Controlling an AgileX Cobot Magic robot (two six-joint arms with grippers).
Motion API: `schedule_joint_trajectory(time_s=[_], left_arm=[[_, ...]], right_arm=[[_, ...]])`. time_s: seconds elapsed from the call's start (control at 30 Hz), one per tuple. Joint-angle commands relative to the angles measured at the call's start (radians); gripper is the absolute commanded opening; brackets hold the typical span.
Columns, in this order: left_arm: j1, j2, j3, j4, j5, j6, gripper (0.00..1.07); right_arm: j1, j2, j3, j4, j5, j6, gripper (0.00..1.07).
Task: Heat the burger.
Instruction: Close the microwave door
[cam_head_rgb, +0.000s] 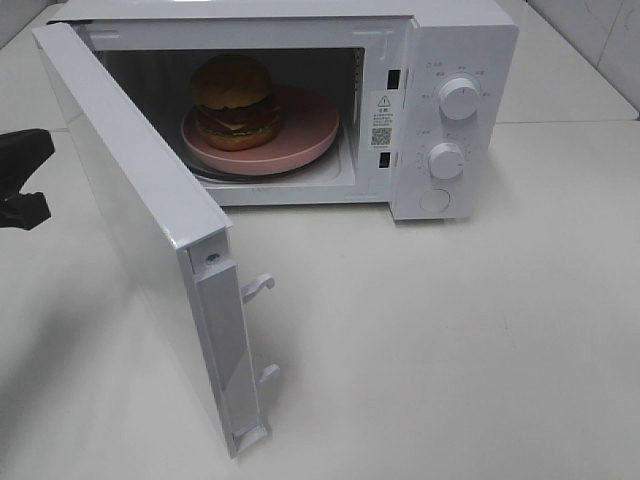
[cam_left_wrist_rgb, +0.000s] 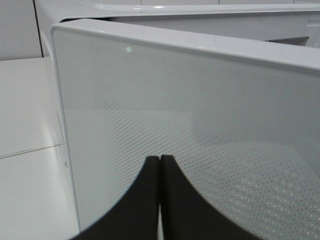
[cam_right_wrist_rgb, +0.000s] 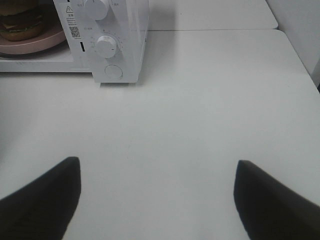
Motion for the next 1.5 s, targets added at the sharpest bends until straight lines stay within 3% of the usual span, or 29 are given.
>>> schedule_joint_trajectory(time_s=[0.03, 0.3, 0.47, 0.83, 1.0, 1.37, 1.5], left_arm=[[-0.001, 0.038, -0.053, 0.065, -0.005, -0.043, 0.0], [-0.001, 0.092, -0.106, 0.078, -0.008, -0.046, 0.0], [-0.062, 0.126, -0.139, 0.067, -0.001, -0.043, 0.0], [-0.232, 0.152, -0.22, -0.089, 0.103, -0.036, 0.0], [-0.32, 0.152, -0.28, -0.189, 0.176, 0.005, 0.0], [-0.404, 0.209, -0.38, -0.276, 0.217, 0.008, 0.0], [-0.462, 0.246, -0.443, -0.357, 0.253, 0.044, 0.0]], right_arm=[[-0.003, -0.029, 0.001, -0.003, -0.008, 0.002, 0.74], [-0.003, -0.029, 0.001, -0.003, -0.008, 0.002, 0.74], [-0.003, -0.029, 0.001, -0.003, -0.008, 0.002, 0.74], [-0.003, -0.029, 0.001, -0.003, -0.008, 0.002, 0.74], [-0.003, -0.029, 0.001, -0.003, -0.008, 0.002, 0.74], [-0.003, -0.029, 0.001, -0.003, -0.008, 0.002, 0.74], [-0.003, -0.029, 0.001, -0.003, -0.008, 0.002, 0.74]])
